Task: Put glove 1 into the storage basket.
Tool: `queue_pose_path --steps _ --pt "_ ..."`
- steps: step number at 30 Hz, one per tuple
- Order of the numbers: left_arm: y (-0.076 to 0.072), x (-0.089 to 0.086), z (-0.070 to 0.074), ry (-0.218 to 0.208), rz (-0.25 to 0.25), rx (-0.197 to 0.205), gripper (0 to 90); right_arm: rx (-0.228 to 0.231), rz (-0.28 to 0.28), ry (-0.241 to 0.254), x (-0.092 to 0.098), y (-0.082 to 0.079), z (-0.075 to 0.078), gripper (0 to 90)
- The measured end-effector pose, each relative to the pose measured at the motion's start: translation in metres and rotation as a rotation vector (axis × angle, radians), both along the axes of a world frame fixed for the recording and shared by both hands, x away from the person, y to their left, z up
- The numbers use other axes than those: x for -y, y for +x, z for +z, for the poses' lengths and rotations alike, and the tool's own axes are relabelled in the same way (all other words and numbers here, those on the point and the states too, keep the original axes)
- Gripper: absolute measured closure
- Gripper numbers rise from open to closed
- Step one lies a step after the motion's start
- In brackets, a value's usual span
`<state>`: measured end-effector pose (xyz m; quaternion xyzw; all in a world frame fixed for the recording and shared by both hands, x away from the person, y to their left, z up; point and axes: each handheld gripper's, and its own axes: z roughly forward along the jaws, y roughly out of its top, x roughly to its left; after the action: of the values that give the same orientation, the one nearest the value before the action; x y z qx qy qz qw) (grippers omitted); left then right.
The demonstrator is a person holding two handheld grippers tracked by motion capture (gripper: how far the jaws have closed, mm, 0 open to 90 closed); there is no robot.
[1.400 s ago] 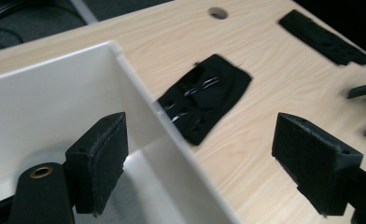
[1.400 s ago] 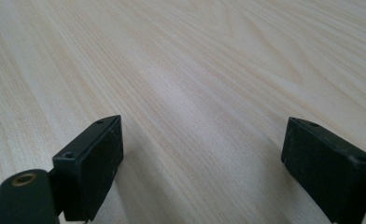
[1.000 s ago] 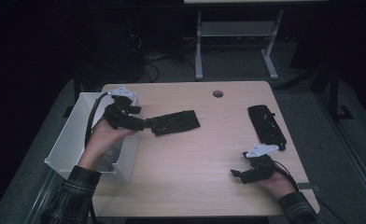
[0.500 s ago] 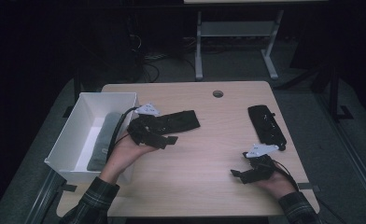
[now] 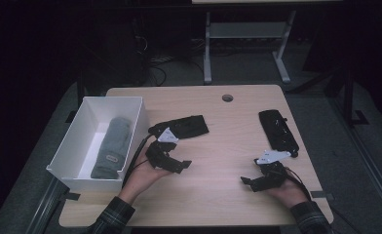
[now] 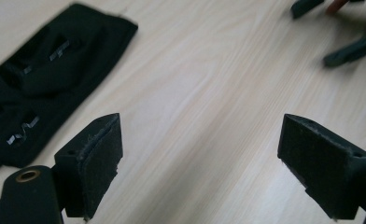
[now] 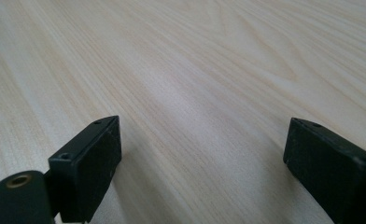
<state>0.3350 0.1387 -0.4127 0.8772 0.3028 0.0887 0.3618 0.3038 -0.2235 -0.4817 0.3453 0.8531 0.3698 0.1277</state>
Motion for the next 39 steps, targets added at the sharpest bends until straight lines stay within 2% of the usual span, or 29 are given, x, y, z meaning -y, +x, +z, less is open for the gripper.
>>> queue_pose_path --steps 5,10,11,13,15,16,17,18,20,22,25,31,35,39 --pt "-0.004 -0.003 -0.021 0.055 -0.013 0.008 13.5 0.001 0.001 0.000 0.000 0.000 0.000 11.1" --pt "-0.009 -0.006 -0.039 0.085 -0.004 0.021 13.5 -0.004 0.008 -0.002 0.001 0.000 0.001 15.2" --pt "-0.011 -0.005 -0.041 0.082 -0.008 0.019 13.5 -0.005 0.008 -0.012 0.001 0.001 0.002 17.8" --pt "-0.013 -0.003 -0.047 0.096 -0.016 0.011 13.5 -0.007 0.006 -0.018 0.003 0.001 0.005 29.5" --pt "-0.014 -0.001 -0.051 0.130 -0.018 0.013 13.4 0.008 0.005 -0.041 0.004 0.000 0.009 41.4" --pt "-0.014 -0.001 -0.053 0.130 -0.022 0.008 13.1 0.019 0.007 -0.042 0.005 0.000 0.011 46.5" --pt "-0.013 -0.001 -0.054 0.111 -0.019 -0.004 12.7 0.029 0.004 -0.036 0.006 0.000 0.013 52.1" --pt "-0.013 -0.002 -0.055 0.101 -0.016 0.000 12.6 0.031 -0.005 -0.035 0.008 0.001 0.016 57.9" --pt "-0.014 -0.003 -0.056 0.087 -0.029 0.012 12.8 0.047 -0.026 -0.047 0.012 0.004 0.021 68.9" --pt "-0.015 -0.005 -0.058 0.066 -0.044 0.027 12.8 0.044 -0.051 -0.064 0.017 0.009 0.025 78.3" --pt "-0.015 -0.008 -0.062 0.032 -0.064 0.058 12.8 0.045 -0.094 -0.077 0.027 0.018 0.029 88.0" --pt "-0.015 -0.009 -0.065 0.001 -0.077 0.076 12.8 0.064 -0.214 -0.096 0.054 0.035 0.032 90.0" --pt "-0.015 -0.009 -0.065 -0.002 -0.078 0.077 12.8 0.082 -0.303 -0.085 0.074 0.043 0.034 90.0" --pt "-0.015 -0.009 -0.065 -0.002 -0.078 0.078 12.8 0.086 -0.367 -0.098 0.093 0.047 0.033 90.0"
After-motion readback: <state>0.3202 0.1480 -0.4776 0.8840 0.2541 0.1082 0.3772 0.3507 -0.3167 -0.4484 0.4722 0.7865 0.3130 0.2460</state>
